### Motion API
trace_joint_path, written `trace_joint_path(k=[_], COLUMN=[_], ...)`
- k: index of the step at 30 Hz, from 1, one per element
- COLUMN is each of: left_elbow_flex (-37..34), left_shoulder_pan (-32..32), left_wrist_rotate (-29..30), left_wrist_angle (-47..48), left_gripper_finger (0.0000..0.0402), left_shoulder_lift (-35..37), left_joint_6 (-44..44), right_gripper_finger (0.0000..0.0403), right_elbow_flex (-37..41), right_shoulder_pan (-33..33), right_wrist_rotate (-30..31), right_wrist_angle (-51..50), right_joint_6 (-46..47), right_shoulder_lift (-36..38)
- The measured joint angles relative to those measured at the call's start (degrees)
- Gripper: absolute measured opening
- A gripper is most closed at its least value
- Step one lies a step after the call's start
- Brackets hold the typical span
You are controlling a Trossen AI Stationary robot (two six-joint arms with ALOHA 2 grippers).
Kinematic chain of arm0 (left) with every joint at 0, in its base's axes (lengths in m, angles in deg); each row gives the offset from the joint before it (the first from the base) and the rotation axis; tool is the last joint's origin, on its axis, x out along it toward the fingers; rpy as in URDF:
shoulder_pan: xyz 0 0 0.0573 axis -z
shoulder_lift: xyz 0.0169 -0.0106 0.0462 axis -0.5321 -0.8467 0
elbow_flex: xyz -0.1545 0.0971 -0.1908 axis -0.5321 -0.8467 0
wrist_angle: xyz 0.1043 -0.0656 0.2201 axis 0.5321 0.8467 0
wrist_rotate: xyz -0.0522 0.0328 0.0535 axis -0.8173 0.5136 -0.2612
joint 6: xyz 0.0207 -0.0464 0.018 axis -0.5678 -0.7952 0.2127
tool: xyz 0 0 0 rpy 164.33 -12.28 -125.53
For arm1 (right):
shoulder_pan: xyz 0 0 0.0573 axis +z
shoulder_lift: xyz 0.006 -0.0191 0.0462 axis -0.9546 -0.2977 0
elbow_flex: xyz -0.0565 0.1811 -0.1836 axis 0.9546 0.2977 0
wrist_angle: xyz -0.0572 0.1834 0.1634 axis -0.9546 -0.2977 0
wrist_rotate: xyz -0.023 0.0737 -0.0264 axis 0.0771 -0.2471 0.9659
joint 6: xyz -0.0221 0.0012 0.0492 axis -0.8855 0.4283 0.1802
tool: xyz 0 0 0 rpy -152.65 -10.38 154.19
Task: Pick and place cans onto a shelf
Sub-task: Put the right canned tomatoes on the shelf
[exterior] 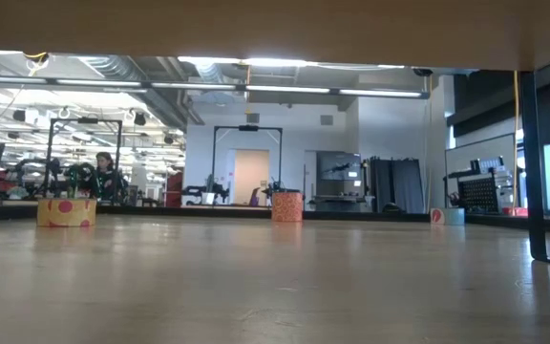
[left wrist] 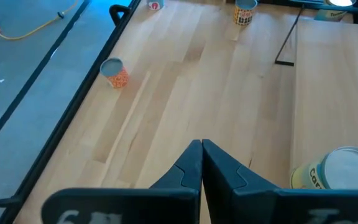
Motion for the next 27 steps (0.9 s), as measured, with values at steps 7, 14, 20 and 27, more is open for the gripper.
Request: trace_joint_path(k=[7, 14, 20, 27], left_elbow_flex=[0.0, 0.0, 0.0, 0.0], left_shoulder_pan=[0.01, 0.0, 0.01, 0.0], left_wrist_rotate=[0.47, 0.48, 0.47, 0.45], left_wrist_angle=[0.0, 0.02, 0.02, 0.02], left_gripper_finger=[0.0, 0.0, 0.0, 0.0], left_shoulder_lift=[0.0, 0.0, 0.0, 0.0], left_joint_6=[0.0, 0.0, 0.0, 0.02], right_gripper_finger=[0.0051, 0.0051, 0.0051, 0.0051], right_elbow_flex=[0.0, 0.0, 0.0, 0.0], right_shoulder_pan=[3.03, 4.29, 5.04, 5.15], right_wrist_rotate=[3.11, 4.47, 4.52, 4.56], right_wrist_angle=[2.2, 3.02, 3.08, 3.44], right_joint_6=[-2.57, -2.75, -2.78, -2.77], right_shoulder_lift=[-6.07, -11.49, -15.11, -18.04])
